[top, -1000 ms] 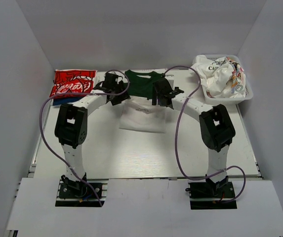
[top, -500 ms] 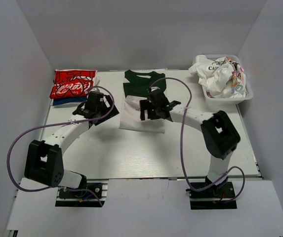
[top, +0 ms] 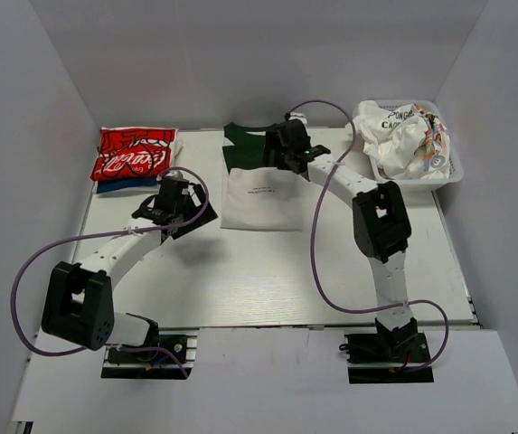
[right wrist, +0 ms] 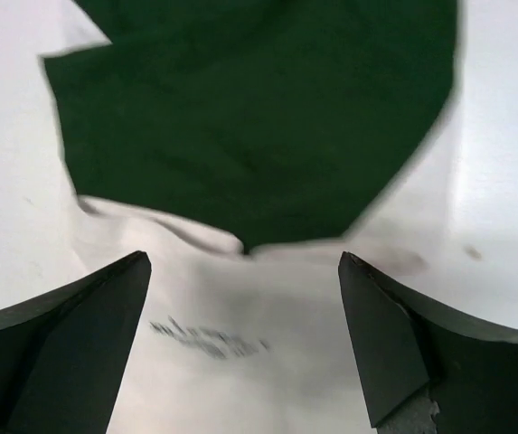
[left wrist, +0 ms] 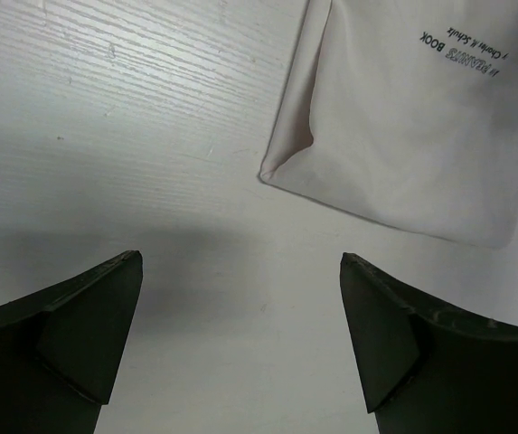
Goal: Fold and stack the t-shirts
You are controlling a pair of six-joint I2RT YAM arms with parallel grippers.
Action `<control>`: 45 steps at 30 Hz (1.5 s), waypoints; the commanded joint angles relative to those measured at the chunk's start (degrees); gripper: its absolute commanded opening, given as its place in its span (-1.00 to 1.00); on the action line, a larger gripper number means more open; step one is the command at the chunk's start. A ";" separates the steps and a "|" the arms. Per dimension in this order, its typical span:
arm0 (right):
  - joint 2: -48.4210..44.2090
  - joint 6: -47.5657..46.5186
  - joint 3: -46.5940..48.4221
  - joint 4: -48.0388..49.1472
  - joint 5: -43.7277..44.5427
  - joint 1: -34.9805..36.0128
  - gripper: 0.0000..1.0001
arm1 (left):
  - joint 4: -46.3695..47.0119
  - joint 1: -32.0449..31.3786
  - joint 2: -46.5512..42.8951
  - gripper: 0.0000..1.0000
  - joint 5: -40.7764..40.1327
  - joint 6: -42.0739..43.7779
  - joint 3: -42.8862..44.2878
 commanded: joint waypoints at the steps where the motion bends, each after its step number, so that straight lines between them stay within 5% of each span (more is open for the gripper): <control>1: -12.12 -0.19 -11.86 1.66 -1.68 0.05 0.81 | 2.65 -0.57 2.84 1.00 3.64 2.62 2.21; 6: -23.14 4.46 -33.20 3.43 -5.28 -0.57 0.81 | 5.73 -1.10 9.18 1.00 8.23 4.57 4.33; 10: -33.68 7.28 -47.24 9.23 -10.82 -1.62 0.81 | 8.81 -1.10 14.98 0.76 12.79 5.70 5.48; 14: -34.41 7.90 -53.58 11.43 -15.47 -2.41 0.81 | 10.93 -1.10 20.17 0.49 13.42 5.71 6.62; 21: -26.94 8.78 -52.71 14.16 -18.39 -3.73 0.78 | 11.36 -1.10 25.63 -0.24 14.56 5.71 8.91; 26: -23.87 10.62 -53.50 18.99 -18.22 -4.44 0.39 | 11.98 -1.10 27.03 -1.00 14.57 5.71 8.91; 27: -23.25 10.62 -52.89 18.82 -18.22 -4.52 -0.13 | 11.46 -1.10 27.55 -1.00 14.57 5.71 8.91; 30: -24.37 11.59 -53.67 17.68 -18.40 -4.61 -0.67 | 10.93 -1.10 26.69 -1.00 14.57 5.71 8.12; 33: -29.89 11.33 -56.83 16.89 -18.57 -4.17 -1.00 | 10.40 -1.62 21.86 -1.00 14.57 5.71 4.97; 45: -61.99 8.87 -68.37 -2.80 -22.34 1.28 -1.00 | 4.60 -9.09 -17.34 -1.00 14.82 2.90 -10.61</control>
